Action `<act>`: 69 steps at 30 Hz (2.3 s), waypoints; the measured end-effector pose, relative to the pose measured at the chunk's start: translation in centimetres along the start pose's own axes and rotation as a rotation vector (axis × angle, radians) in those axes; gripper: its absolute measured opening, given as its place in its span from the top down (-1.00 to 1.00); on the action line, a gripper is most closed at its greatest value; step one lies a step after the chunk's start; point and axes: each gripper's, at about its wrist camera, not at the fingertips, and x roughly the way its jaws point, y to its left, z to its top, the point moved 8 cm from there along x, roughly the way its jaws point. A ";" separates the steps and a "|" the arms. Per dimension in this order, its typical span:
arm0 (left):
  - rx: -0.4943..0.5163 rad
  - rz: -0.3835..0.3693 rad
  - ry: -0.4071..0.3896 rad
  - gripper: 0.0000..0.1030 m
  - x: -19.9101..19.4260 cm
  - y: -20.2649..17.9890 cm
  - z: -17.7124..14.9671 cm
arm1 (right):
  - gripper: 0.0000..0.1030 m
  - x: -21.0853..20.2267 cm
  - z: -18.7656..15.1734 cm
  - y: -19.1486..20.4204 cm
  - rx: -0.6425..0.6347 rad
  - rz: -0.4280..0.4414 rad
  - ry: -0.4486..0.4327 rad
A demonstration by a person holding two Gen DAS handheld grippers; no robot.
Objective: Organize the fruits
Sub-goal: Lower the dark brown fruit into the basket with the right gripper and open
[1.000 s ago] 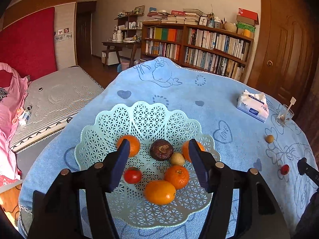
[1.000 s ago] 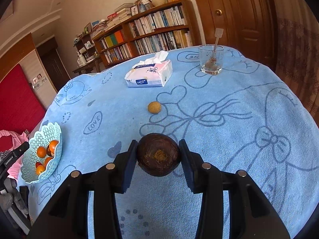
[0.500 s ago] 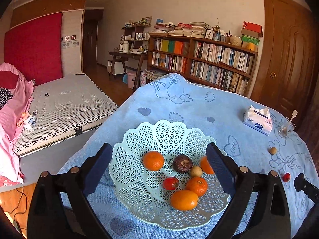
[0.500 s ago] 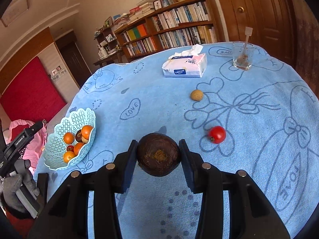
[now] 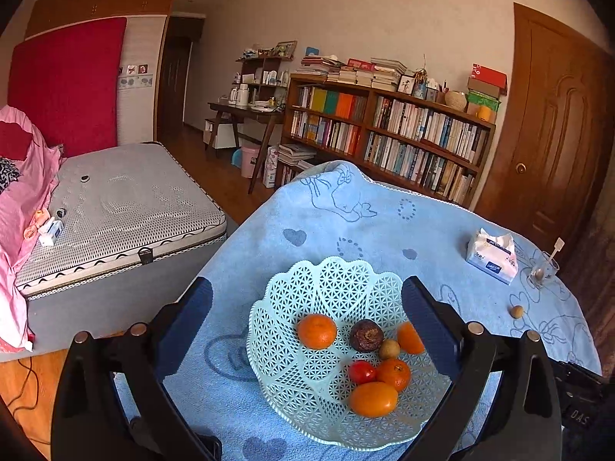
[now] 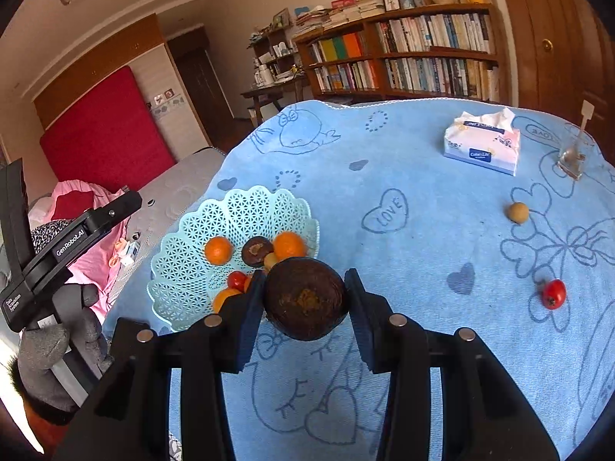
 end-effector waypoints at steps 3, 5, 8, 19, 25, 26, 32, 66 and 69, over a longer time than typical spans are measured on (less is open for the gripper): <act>-0.021 -0.005 -0.008 -0.94 -0.3 0.8 0.5 | 0.18 1.4 0.2 3.0 -0.030 0.038 0.013; -0.033 -0.017 -0.013 -0.94 -0.6 1.3 0.9 | 0.18 2.6 0.2 4.9 -0.040 0.065 0.031; -0.048 -0.022 -0.026 -0.94 -1.0 1.8 1.3 | 0.18 4.2 0.3 7.3 -0.060 0.100 0.053; -0.085 -0.031 -0.018 -0.94 -1.1 2.6 1.5 | 0.06 6.6 0.5 10.3 -0.058 0.132 0.067; -0.086 -0.032 -0.007 -0.94 -0.8 2.3 1.1 | 0.05 6.0 0.6 8.1 -0.021 0.105 0.057; -0.084 -0.034 -0.005 -0.94 -0.7 2.2 1.1 | 0.05 5.8 0.7 7.7 -0.013 0.100 0.054; -0.056 -0.048 0.018 -0.94 -0.2 1.0 0.5 | 0.05 5.0 0.9 5.3 0.022 0.063 0.040; 0.059 -0.109 0.097 -0.94 0.9 -4.0 -2.7 | 0.05 -4.0 -3.8 -18.0 0.246 -0.419 -0.039; 0.072 -0.113 0.105 -0.94 1.1 -4.6 -3.1 | 0.05 -4.4 -4.0 -19.7 0.252 -0.459 -0.039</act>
